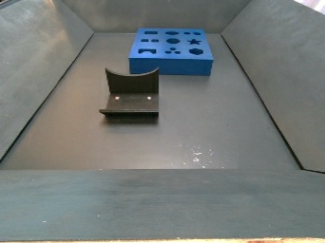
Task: Pick up the double-square object. Move up. Move to above the board. Insert the double-square object.
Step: Insert the double-square object.
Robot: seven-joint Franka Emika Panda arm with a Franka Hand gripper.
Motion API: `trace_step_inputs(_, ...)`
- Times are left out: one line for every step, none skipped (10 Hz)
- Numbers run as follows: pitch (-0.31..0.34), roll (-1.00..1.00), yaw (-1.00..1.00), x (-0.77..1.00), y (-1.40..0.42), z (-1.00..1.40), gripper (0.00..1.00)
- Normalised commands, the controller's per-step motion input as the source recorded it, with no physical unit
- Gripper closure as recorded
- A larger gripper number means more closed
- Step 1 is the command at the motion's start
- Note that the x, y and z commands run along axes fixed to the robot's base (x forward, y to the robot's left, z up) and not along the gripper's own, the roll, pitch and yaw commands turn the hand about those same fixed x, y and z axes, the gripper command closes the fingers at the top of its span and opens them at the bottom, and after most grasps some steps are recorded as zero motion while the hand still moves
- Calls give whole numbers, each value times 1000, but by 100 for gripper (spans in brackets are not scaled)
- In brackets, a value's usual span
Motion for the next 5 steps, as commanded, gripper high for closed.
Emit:
trace_step_inputs(-151,0,80,403,-134,-183,100)
trace_step_inputs(-106,0,106,426,-114,-249,100)
trace_step_inputs(-120,0,111,397,-80,-303,100)
trace_step_inputs(-117,0,154,406,-37,-323,100)
trace_step_inputs(-80,0,203,434,-86,-269,100)
